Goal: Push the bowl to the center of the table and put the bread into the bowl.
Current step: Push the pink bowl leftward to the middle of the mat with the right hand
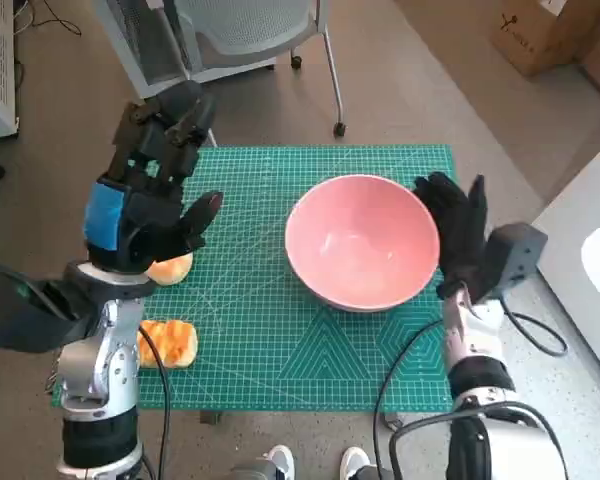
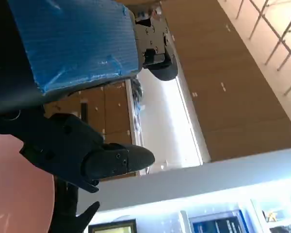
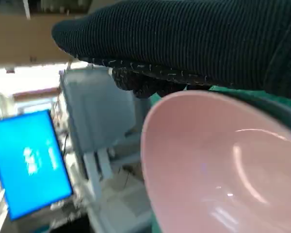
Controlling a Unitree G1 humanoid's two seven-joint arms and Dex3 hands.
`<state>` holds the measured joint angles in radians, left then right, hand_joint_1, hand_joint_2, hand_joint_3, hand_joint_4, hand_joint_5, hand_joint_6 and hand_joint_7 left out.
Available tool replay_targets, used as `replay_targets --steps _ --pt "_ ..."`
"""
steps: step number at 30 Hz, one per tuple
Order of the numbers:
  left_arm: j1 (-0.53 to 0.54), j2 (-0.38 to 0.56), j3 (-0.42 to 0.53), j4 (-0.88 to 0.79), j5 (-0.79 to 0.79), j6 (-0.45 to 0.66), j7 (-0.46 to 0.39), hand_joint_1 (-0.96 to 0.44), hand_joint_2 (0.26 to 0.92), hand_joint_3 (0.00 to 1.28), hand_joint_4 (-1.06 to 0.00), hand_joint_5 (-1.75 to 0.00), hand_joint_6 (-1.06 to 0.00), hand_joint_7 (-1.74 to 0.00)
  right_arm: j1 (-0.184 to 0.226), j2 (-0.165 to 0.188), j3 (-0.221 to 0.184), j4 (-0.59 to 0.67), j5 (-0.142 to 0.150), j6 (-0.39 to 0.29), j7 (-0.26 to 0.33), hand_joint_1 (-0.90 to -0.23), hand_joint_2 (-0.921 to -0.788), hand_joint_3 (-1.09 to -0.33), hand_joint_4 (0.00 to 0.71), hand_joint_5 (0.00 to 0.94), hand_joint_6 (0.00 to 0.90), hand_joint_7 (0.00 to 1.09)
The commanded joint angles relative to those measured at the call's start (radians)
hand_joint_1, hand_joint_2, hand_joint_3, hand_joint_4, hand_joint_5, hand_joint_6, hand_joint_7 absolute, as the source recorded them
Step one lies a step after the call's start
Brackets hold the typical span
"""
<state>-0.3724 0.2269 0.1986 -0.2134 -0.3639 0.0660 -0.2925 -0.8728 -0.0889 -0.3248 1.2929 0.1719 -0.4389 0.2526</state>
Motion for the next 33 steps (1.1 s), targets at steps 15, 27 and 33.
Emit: replay_targets --steps 15,27,33 --pt "0.087 0.006 0.031 -0.078 0.009 -0.014 0.040 -0.45 0.895 0.12 -0.14 -0.10 0.00 -0.73 -0.073 0.075 0.033 0.019 -0.033 0.054 0.013 -0.558 -0.921 -0.590 0.158 0.001 0.363 0.00" --pt "0.117 0.004 0.043 -0.109 0.010 -0.012 0.061 -0.44 0.920 0.07 -0.16 -0.06 -0.01 -0.71 -0.094 0.073 0.039 0.015 -0.032 0.057 0.043 -0.575 -0.921 -0.563 0.172 0.005 0.363 0.00" --pt "0.127 0.013 0.055 -0.123 0.006 -0.009 0.066 -0.45 0.921 0.07 -0.16 -0.05 -0.01 -0.72 -0.106 0.046 0.043 -0.010 -0.030 0.022 0.067 -0.551 -0.921 -0.575 0.176 0.005 0.364 0.00"
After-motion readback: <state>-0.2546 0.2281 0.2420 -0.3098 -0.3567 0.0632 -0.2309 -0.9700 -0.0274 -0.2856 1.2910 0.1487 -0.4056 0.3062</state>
